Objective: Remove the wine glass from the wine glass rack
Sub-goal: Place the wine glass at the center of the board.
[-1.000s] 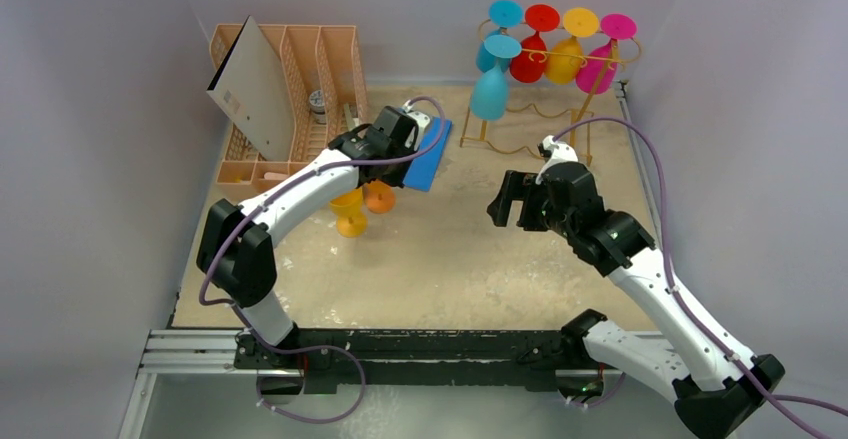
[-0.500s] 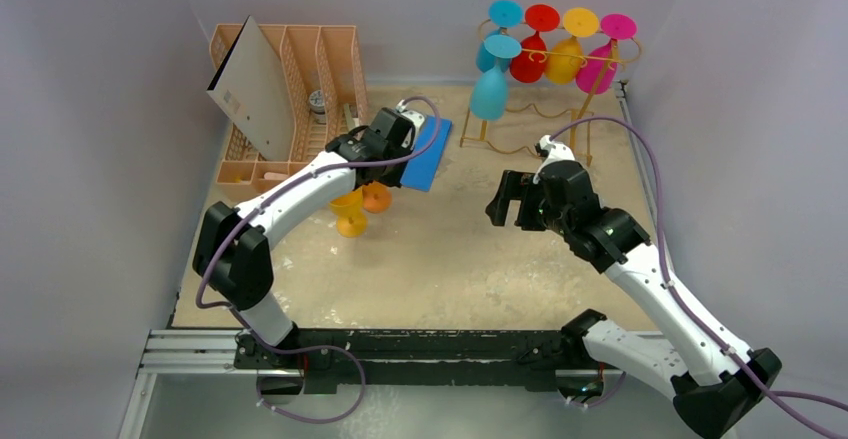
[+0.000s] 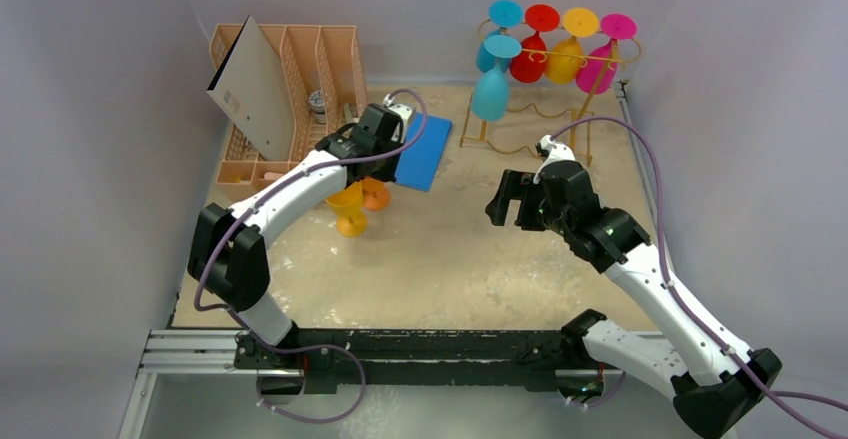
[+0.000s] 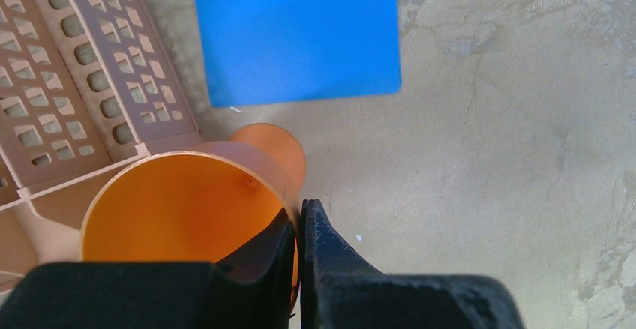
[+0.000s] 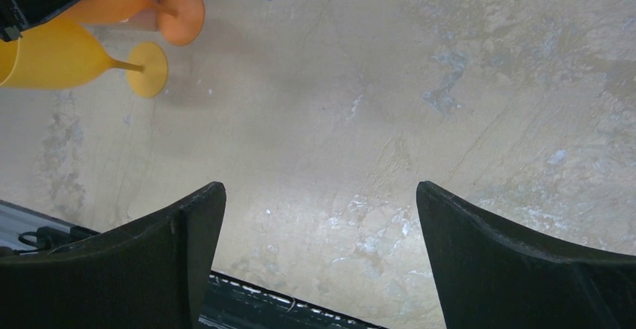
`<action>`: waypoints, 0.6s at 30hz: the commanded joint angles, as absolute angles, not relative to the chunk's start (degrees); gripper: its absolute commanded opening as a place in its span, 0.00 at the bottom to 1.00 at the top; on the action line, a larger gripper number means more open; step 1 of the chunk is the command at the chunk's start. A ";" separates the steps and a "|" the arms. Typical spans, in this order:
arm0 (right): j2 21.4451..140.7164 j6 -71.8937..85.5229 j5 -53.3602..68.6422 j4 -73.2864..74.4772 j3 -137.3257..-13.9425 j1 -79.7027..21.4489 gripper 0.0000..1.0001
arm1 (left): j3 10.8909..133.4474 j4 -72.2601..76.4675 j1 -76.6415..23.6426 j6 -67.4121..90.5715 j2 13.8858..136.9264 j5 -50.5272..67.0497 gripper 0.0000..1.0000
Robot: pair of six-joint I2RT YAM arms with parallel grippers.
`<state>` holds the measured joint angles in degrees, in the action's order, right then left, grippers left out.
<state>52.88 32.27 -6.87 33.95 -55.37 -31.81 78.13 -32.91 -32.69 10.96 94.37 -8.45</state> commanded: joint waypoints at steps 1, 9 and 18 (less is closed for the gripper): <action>53.06 32.96 -7.20 33.43 -57.39 -31.78 0.99 | 77.52 -31.03 -31.95 12.19 91.96 -7.07 0.00; 53.11 33.82 -6.17 32.62 -57.39 -31.78 0.99 | 77.34 -31.65 -31.52 11.68 92.01 -6.56 0.07; 53.56 34.07 -5.71 32.56 -57.57 -31.75 0.99 | 79.60 -32.84 -31.55 10.61 92.85 -3.79 0.27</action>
